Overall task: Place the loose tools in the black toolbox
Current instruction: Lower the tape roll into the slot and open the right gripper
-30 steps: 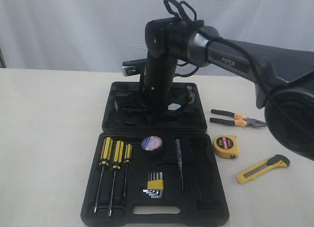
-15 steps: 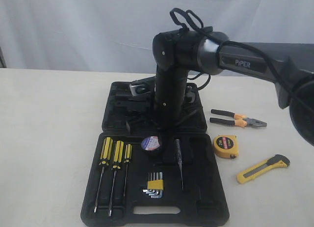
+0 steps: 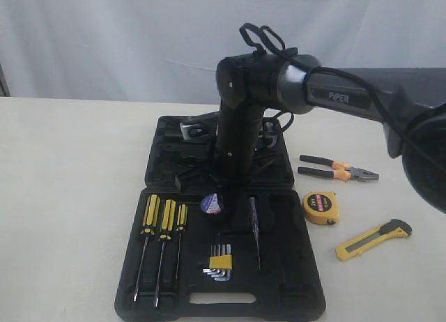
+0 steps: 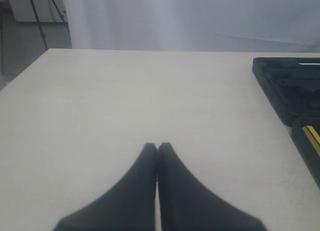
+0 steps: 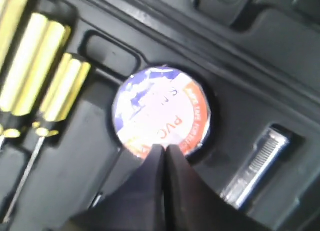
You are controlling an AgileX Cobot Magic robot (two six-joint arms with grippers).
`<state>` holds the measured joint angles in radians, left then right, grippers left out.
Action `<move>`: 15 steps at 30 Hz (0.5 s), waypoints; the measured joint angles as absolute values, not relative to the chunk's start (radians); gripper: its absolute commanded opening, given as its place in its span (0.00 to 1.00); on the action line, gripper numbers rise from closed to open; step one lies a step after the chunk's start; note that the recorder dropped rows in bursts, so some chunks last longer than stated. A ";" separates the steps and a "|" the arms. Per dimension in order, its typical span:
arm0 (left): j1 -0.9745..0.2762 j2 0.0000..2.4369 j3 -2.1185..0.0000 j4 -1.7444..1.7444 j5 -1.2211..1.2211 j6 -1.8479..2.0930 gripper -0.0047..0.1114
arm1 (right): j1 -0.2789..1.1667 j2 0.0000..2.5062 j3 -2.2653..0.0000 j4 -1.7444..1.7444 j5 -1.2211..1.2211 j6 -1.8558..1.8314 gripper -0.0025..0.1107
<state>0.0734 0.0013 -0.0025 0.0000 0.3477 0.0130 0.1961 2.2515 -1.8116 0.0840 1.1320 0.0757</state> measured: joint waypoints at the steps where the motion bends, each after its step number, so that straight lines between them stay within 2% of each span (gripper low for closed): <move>1: 0.073 0.001 -0.003 0.000 0.348 0.013 0.04 | 0.196 2.265 -1.812 0.084 1.132 0.076 0.02; 15: 0.073 0.001 -0.003 0.000 0.348 0.013 0.04 | 0.196 2.289 -1.812 0.104 1.124 0.072 0.02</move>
<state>0.0734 0.0013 -0.0025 0.0000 0.3477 0.0130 0.1961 2.2887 -1.8116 0.1045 1.1240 0.0717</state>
